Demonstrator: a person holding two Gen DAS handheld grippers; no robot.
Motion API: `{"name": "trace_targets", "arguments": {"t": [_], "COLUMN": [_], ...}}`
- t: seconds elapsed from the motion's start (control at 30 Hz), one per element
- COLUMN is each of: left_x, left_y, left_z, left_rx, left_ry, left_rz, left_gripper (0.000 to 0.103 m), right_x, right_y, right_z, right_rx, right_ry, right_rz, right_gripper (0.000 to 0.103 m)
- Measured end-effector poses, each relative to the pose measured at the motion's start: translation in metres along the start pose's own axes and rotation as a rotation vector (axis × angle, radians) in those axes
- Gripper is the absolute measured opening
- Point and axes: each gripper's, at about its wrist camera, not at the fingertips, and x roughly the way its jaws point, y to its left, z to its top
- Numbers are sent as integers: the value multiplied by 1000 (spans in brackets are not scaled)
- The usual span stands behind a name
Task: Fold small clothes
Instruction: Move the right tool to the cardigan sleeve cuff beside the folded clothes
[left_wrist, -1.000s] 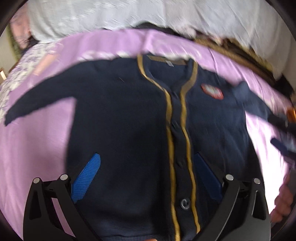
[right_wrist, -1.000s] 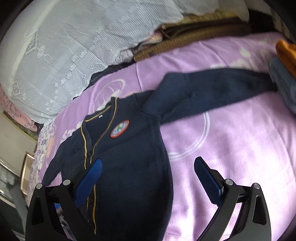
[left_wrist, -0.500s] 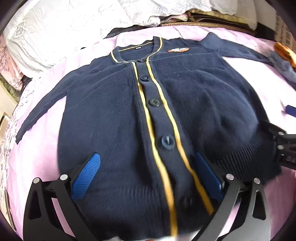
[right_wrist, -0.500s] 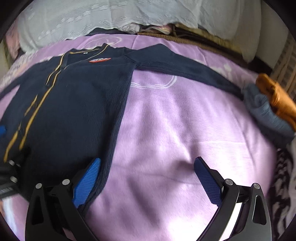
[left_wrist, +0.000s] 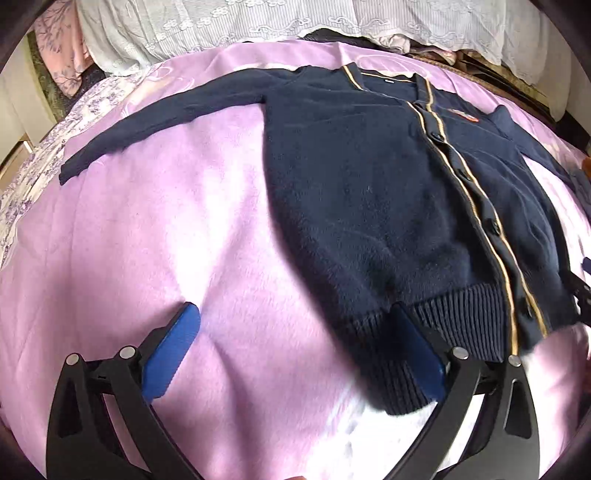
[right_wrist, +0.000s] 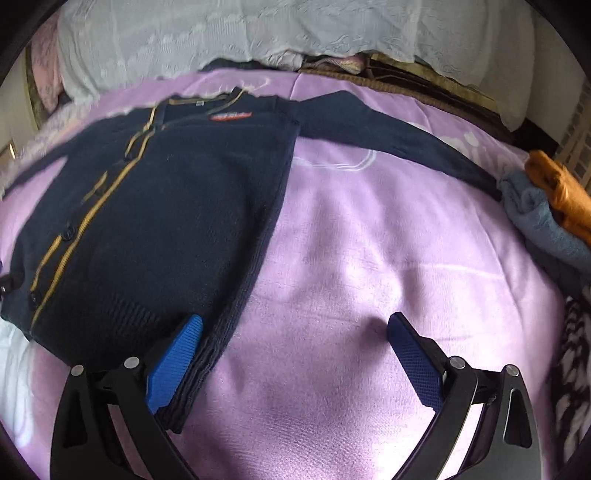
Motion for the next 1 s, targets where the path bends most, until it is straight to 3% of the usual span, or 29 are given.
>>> {"name": "trace_targets", "arguments": {"t": [0.2,0.37,0.5,0.53,0.6,0.7,0.83,0.93,1.0], "left_x": [-23,-40,-45,-45,-40,-27,-3,18,45], "left_y": [-3,-35,-84,-99,-120,-145,-158,-159,-158], "left_z": [20,50,72,78,89,111,151,163,164], "left_rx": [0,19,85,103,119,120,59,4,-57], "left_ry": [-52,-101,-132,-140,-140,-98,-67,-70,-20], "left_rz": [-22,-134,-174,-171,-183,-223,-217,-151,-160], "left_gripper": [99,99,99,99,99,99,99,99,99], "right_x": [4,0,-16,-14,-3,15,44,70,87], "right_y": [-11,-26,-82,-99,-130,-165,-202,-213,-221], "right_z": [-3,12,50,58,71,80,88,95,95], "right_rx": [48,87,303,368,487,623,844,982,1077], "right_ry": [-3,-13,-165,-170,-169,-164,-157,-140,-124], "right_rz": [70,108,6,12,12,43,88,62,26], "right_gripper": [100,99,98,97,84,73,71,71,71]}}
